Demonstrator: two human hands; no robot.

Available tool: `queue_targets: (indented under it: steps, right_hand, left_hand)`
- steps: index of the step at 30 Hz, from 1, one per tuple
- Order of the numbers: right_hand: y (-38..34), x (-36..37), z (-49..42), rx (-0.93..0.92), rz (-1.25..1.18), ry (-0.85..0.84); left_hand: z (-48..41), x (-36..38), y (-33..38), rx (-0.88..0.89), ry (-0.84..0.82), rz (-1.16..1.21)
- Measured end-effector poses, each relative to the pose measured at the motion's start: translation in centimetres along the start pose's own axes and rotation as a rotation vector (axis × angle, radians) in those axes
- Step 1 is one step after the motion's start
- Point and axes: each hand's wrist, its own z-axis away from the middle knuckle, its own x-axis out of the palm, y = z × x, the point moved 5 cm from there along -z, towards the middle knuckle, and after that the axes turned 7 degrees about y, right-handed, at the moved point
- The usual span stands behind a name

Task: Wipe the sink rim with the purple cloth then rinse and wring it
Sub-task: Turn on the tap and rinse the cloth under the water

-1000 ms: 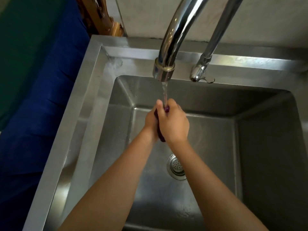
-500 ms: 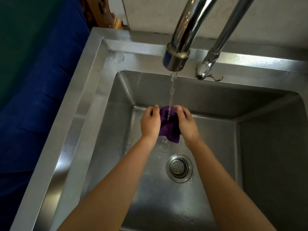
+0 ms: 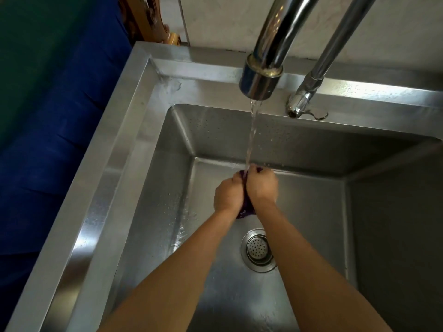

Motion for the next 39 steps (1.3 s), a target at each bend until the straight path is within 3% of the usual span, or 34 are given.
queue_targets:
  steps: [2,5,9,11,13,17,19,21,23,25,28,32,35,39]
  right_hand:
    - [1.4,0.6,-0.5,0.028,-0.059,-0.031]
    - [2.4,-0.2,-1.1,0.110,-0.184,-0.034]
    - [3.6,-0.7,-1.7,0.183,-0.402,-0.145]
    - [3.0,-1.2,-1.3,0.104,-0.542,-0.234]
    - [1.9,-1.8,-0.7,-0.053,-0.661,-0.387]
    - [-0.3,-2.1,1.3,-0.368,-0.550,-0.678]
    - [-0.7,-2.2,1.3,-0.308,-0.581,-0.641]
    - [-0.4,-1.7,0.8,-0.113,-0.664,-0.609]
    - [0.3,-1.0,0.6,0.021,-0.554,-0.602]
    - [0.6,-0.7,1.1,-0.009,-0.383,-0.612]
    - [0.9,-1.0,1.5,-0.065,-0.324,-0.524]
    - [-0.3,-1.9,1.9,-0.356,-0.250,-0.395]
    - [-2.0,-2.1,3.4,-0.522,-0.144,-0.210]
    - [-3.0,-2.1,3.8,-0.469,0.123,0.039]
  left_hand:
    - [0.2,0.2,-0.4,0.101,0.020,-0.102]
    - [-0.2,0.6,-1.1,0.123,-0.065,0.006]
    - [-1.3,0.4,-1.6,-0.210,-0.169,0.452]
    - [-1.8,0.2,-2.0,-0.380,-0.270,0.607]
    - [-2.4,-0.2,-2.3,-0.479,-0.358,0.619]
    - [-3.1,0.0,-1.8,-0.488,-0.443,0.576]
    - [-3.2,0.2,-1.2,-0.421,-0.364,0.557]
    - [-3.4,0.1,-1.0,-0.295,-0.180,0.465]
    - [-2.9,-0.5,-0.2,-0.135,-0.026,0.463]
    - [-2.8,-0.9,0.5,0.000,0.044,0.531]
    - [-2.9,-1.2,1.2,0.091,0.021,0.502]
    - [-3.2,-0.4,0.0,-0.120,-0.142,0.393]
    - [-2.8,0.2,-1.0,-0.260,-0.234,0.473]
    - [-1.3,1.3,-1.4,-0.298,-0.235,0.591]
